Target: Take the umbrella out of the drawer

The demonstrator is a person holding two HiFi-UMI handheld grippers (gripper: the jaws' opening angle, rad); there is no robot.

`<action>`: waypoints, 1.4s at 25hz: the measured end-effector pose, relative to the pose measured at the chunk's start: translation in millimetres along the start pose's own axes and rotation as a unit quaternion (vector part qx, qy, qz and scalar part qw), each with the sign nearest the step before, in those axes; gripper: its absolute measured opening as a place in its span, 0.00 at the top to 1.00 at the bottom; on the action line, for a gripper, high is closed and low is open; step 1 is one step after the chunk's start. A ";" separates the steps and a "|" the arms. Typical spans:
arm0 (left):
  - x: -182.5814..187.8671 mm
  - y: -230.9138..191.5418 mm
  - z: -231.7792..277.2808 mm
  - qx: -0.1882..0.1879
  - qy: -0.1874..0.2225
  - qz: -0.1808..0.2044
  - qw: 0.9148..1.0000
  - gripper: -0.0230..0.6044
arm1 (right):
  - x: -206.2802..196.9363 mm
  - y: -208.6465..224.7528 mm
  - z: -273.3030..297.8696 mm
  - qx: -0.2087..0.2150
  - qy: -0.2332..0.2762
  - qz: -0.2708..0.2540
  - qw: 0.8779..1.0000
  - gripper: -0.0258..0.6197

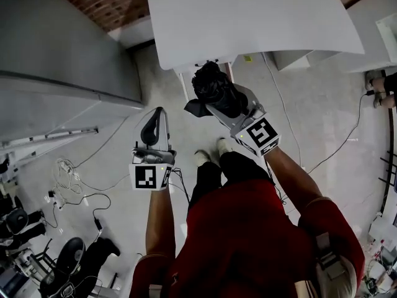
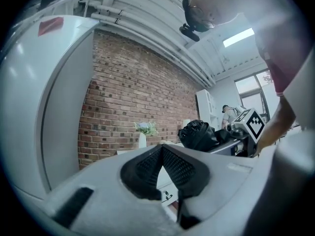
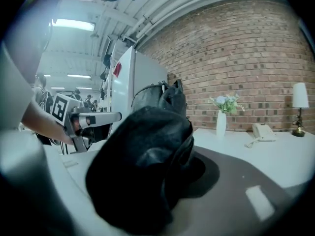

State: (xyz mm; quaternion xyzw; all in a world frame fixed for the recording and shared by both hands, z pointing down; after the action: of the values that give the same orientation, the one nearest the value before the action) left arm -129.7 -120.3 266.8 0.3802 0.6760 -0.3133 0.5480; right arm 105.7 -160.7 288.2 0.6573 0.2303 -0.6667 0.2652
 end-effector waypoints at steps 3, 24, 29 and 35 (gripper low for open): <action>19.5 7.8 4.2 -0.008 0.013 0.000 1.000 0.95 | 23.5 -1.1 -13.6 -0.013 0.027 0.001 1.000 0.57; 82.1 39.4 9.2 -0.045 0.044 0.007 0.998 0.95 | 90.2 -11.2 -68.8 -0.049 0.112 0.035 0.992 0.57; 84.3 37.8 9.1 -0.047 0.048 0.006 0.998 0.95 | 92.2 -13.0 -71.4 -0.053 0.116 0.035 0.991 0.57; 83.2 33.0 9.0 -0.048 0.050 0.002 0.998 0.95 | 91.5 -12.8 -71.5 -0.058 0.112 0.037 0.991 0.57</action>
State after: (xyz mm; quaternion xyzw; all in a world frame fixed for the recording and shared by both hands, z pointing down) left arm -106.1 -96.7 183.2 0.3703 0.7161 -0.2596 0.5317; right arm 151.7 -108.8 194.1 0.7197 0.2723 -0.5640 0.2995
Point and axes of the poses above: the fingertips, and each gripper's own axes: z forward along the fingers, y to its right, x out of its top, the point moved 9 cm from there along -z, backward along the fingers, and after that the axes turned 12 degrees about y, right-handed, at the moved point
